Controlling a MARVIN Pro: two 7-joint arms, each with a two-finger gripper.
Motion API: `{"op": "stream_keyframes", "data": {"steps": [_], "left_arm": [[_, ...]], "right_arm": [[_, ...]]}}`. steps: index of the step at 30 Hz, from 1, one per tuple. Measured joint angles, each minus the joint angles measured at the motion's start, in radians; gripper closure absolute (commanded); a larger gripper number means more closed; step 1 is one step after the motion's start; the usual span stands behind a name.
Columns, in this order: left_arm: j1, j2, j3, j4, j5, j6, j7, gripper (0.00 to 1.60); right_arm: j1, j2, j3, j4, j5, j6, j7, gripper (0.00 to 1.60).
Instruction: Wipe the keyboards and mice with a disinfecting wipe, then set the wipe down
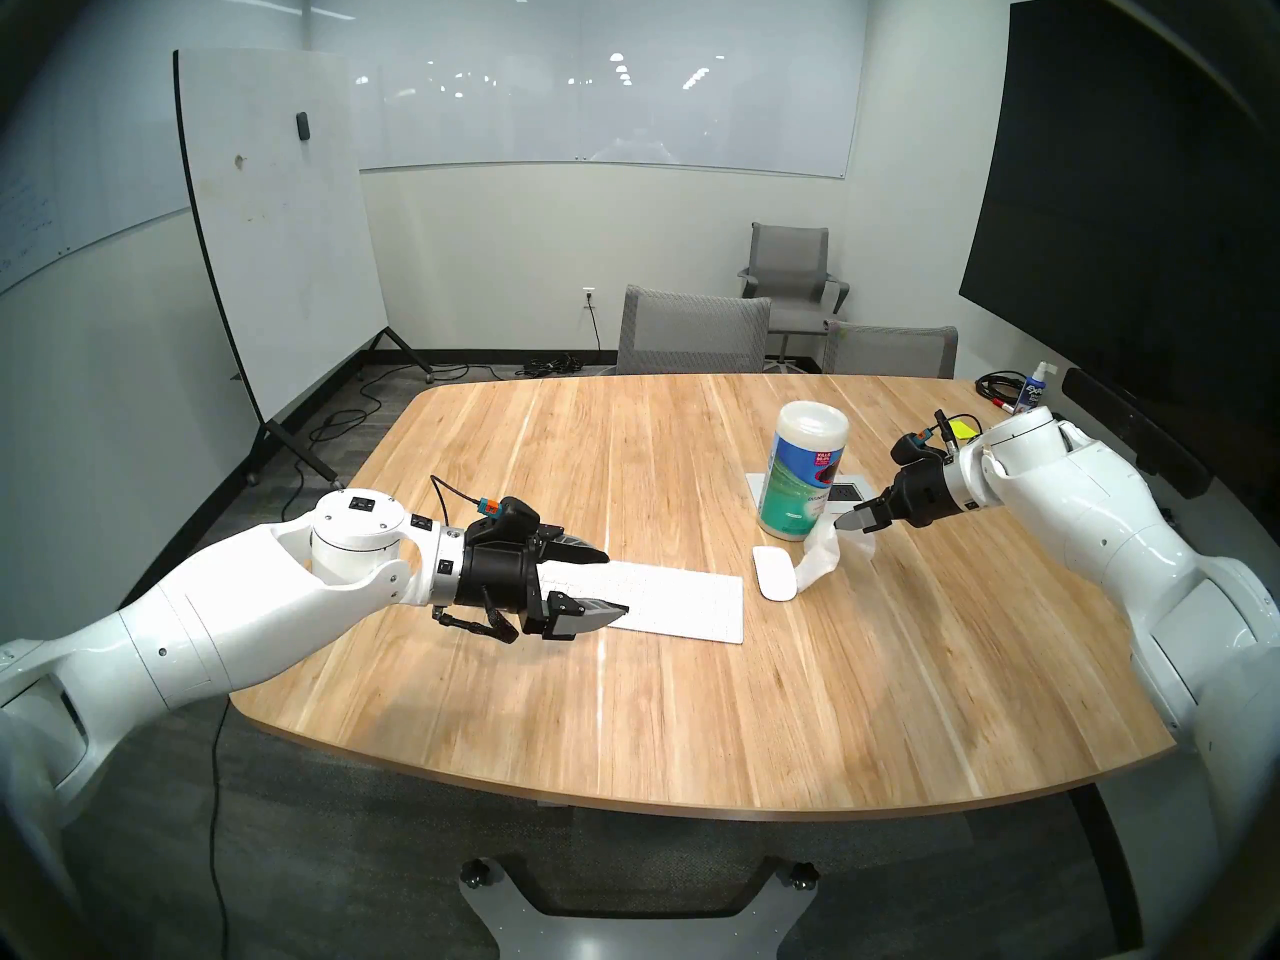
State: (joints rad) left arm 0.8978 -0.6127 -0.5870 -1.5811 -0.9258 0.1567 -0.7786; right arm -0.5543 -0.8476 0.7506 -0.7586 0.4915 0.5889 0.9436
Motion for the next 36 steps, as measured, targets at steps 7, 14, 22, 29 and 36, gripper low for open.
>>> {"op": "stream_keyframes", "data": {"steps": [7, 14, 22, 29, 36], "left_arm": [[0.0, 0.0, 0.0, 0.0, 0.0, 0.0, 0.0, 0.0], [0.0, 0.0, 0.0, 0.0, 0.0, 0.0, 0.0, 0.0], [0.0, 0.0, 0.0, 0.0, 0.0, 0.0, 0.0, 0.0], [0.0, 0.0, 0.0, 0.0, 0.0, 0.0, 0.0, 0.0], [0.0, 0.0, 0.0, 0.0, 0.0, 0.0, 0.0, 0.0]], "right_arm": [[0.0, 0.003, 0.008, -0.018, -0.004, 0.0, -0.034, 0.0], [0.0, 0.001, 0.01, -0.023, -0.029, -0.011, -0.089, 0.0], [0.003, -0.022, 0.011, 0.022, -0.055, -0.027, -0.112, 0.0], [0.007, -0.041, 0.008, 0.06, -0.094, -0.062, -0.143, 0.0], [0.015, -0.06, 0.003, 0.115, -0.137, -0.12, -0.182, 0.0]]}}
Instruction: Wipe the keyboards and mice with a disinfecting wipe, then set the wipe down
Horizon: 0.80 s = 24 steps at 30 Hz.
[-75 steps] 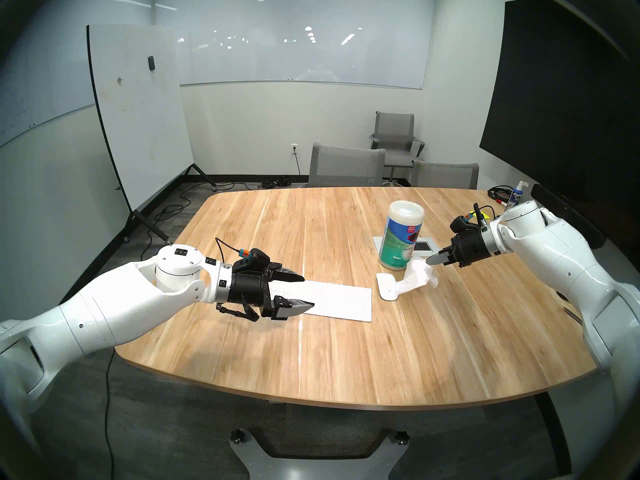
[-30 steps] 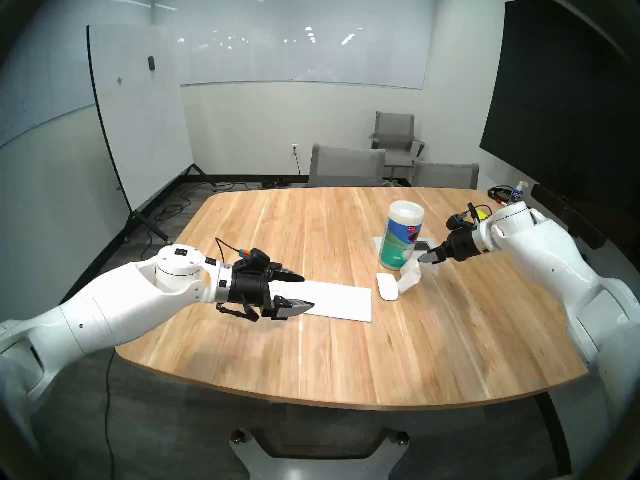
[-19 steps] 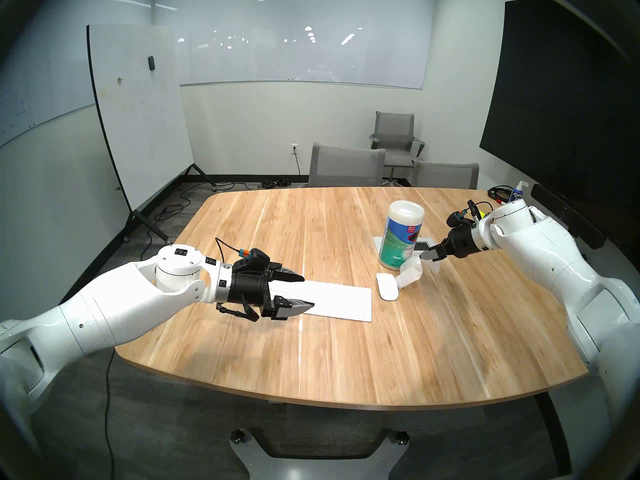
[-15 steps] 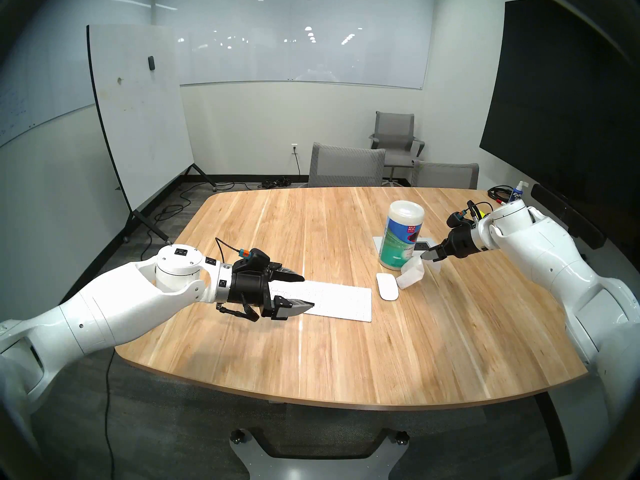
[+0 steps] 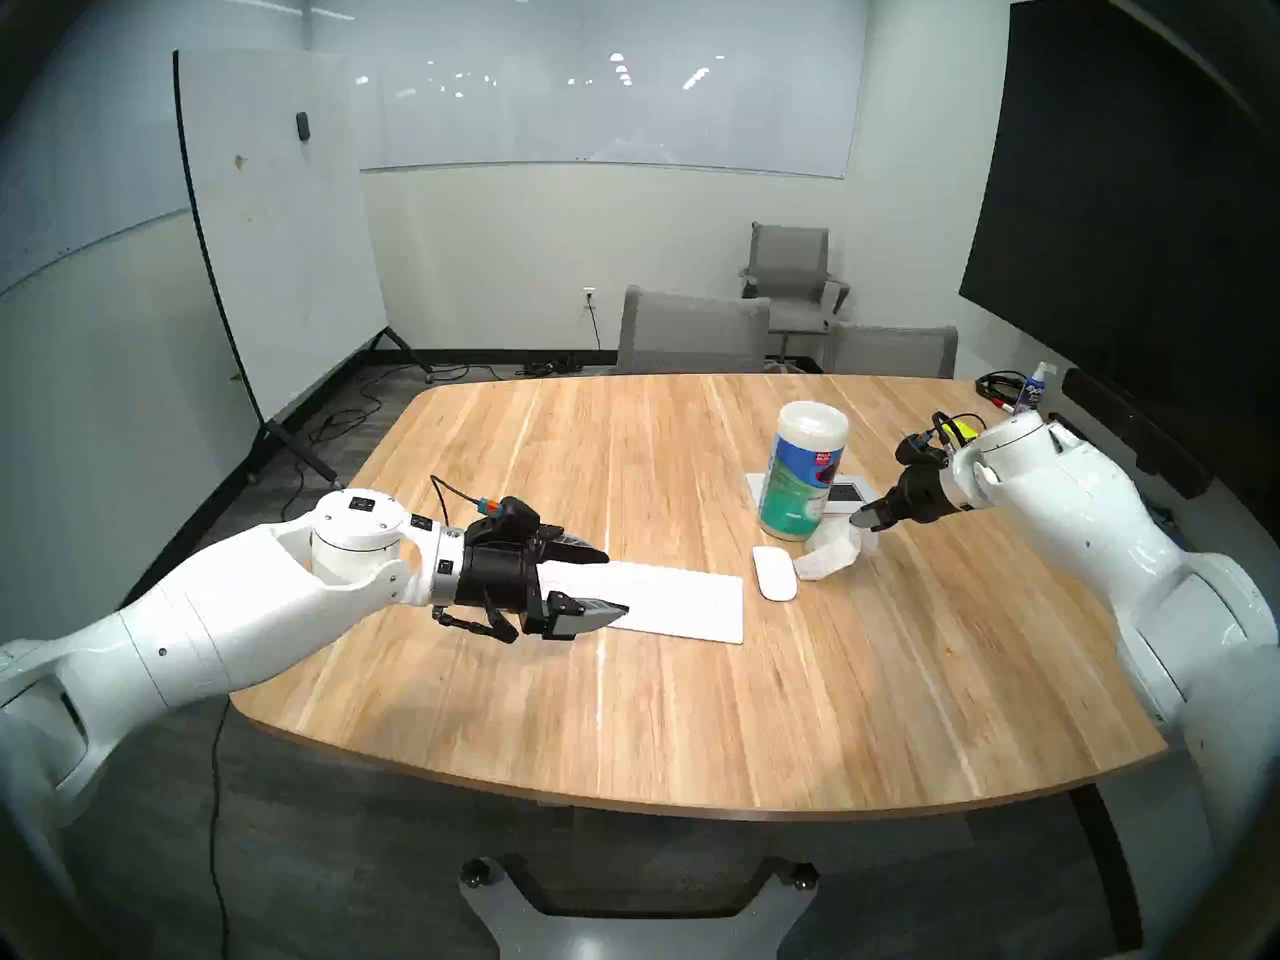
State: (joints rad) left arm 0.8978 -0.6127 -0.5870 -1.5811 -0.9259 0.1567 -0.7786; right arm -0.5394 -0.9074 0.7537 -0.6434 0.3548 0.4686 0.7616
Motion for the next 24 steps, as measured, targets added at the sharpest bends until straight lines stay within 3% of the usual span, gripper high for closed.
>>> {"op": "stream_keyframes", "data": {"steps": [12, 24], "left_arm": [[0.0, 0.0, 0.0, 0.0, 0.0, 0.0, 0.0, 0.0], [0.0, 0.0, 0.0, 0.0, 0.0, 0.0, 0.0, 0.0]], "right_arm": [[0.015, -0.056, -0.038, 0.155, -0.075, -0.127, -0.037, 0.0], [0.033, -0.079, -0.029, 0.181, -0.086, -0.147, -0.008, 0.0]]}}
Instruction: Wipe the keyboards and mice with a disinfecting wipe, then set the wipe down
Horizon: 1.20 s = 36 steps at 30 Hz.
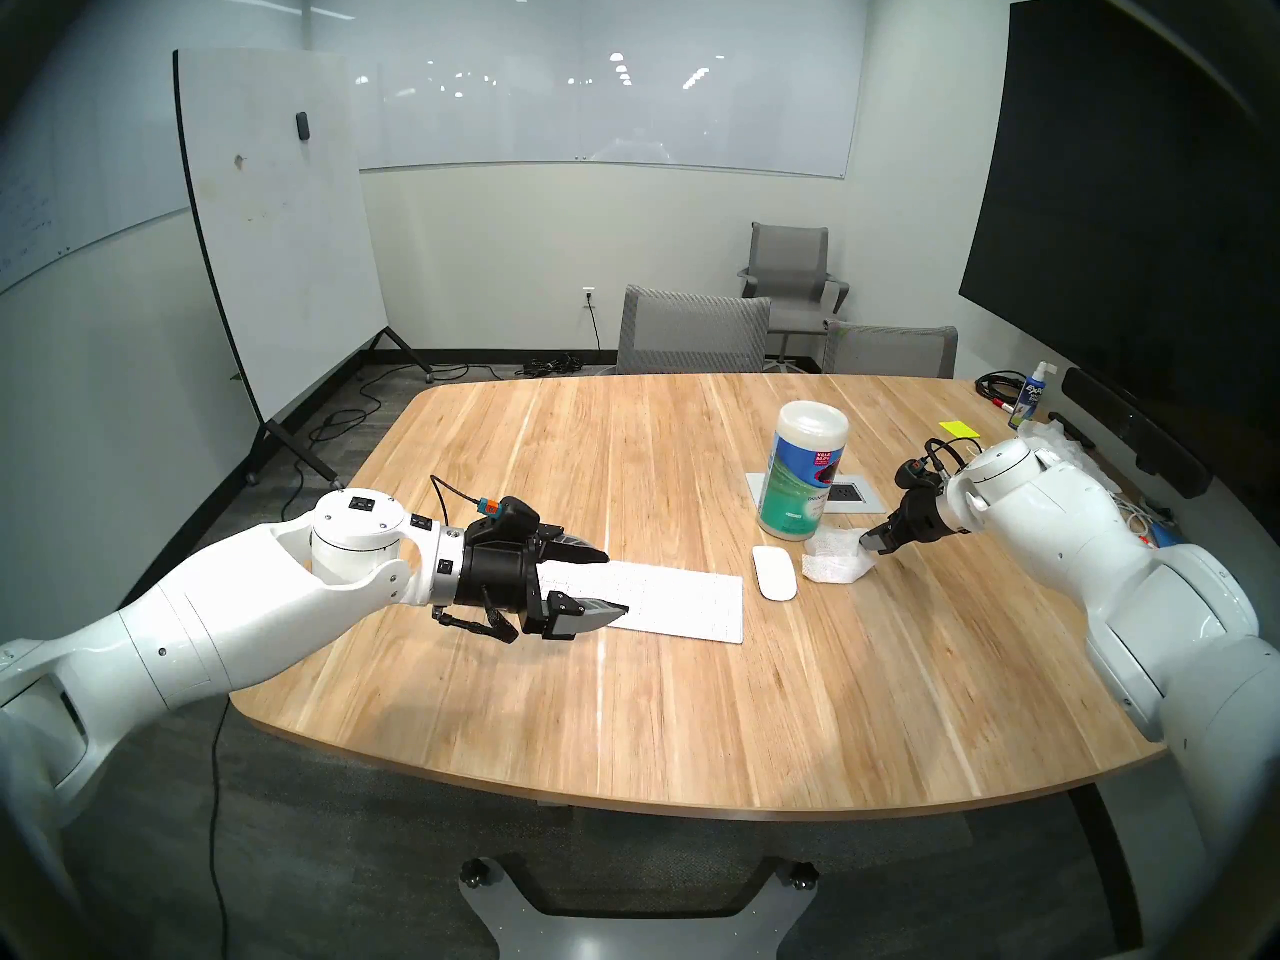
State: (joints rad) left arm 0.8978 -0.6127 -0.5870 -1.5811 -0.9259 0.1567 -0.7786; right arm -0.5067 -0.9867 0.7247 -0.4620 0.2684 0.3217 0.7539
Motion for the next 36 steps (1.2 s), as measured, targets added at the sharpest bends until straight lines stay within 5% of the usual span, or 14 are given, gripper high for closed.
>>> {"op": "stream_keyframes", "data": {"steps": [21, 36], "left_arm": [[0.0, 0.0, 0.0, 0.0, 0.0, 0.0, 0.0, 0.0], [0.0, 0.0, 0.0, 0.0, 0.0, 0.0, 0.0, 0.0]], "right_arm": [[0.066, 0.023, -0.019, -0.006, -0.062, -0.023, 0.056, 0.0], [-0.005, 0.068, -0.095, -0.075, -0.159, -0.118, 0.03, 0.0]]}}
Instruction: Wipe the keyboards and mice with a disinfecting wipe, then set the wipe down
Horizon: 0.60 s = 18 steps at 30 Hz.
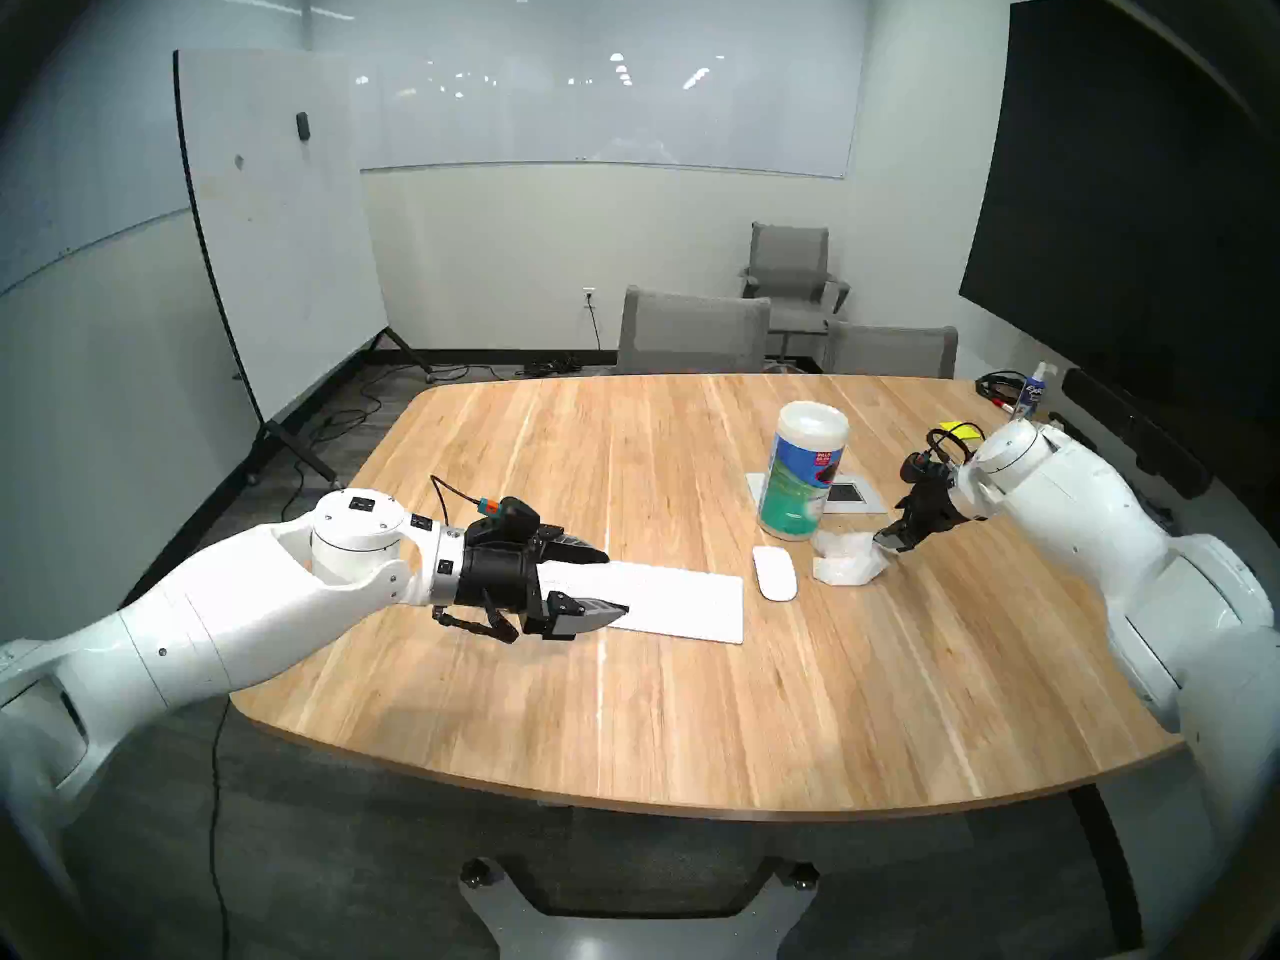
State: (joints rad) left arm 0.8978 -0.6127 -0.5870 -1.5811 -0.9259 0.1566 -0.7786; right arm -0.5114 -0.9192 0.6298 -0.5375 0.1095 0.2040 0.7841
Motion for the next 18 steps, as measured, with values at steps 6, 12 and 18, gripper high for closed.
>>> {"op": "stream_keyframes", "data": {"steps": [6, 12, 18], "left_arm": [[0.0, 0.0, 0.0, 0.0, 0.0, 0.0, 0.0, 0.0], [0.0, 0.0, 0.0, 0.0, 0.0, 0.0, 0.0, 0.0], [0.0, 0.0, 0.0, 0.0, 0.0, 0.0, 0.0, 0.0]], "right_arm": [[-0.026, 0.014, -0.022, -0.002, -0.037, -0.054, -0.039, 0.0], [-0.029, 0.024, -0.031, 0.011, -0.057, -0.08, -0.042, 0.0], [-0.025, 0.035, -0.021, 0.015, -0.059, -0.088, -0.006, 0.0]]}}
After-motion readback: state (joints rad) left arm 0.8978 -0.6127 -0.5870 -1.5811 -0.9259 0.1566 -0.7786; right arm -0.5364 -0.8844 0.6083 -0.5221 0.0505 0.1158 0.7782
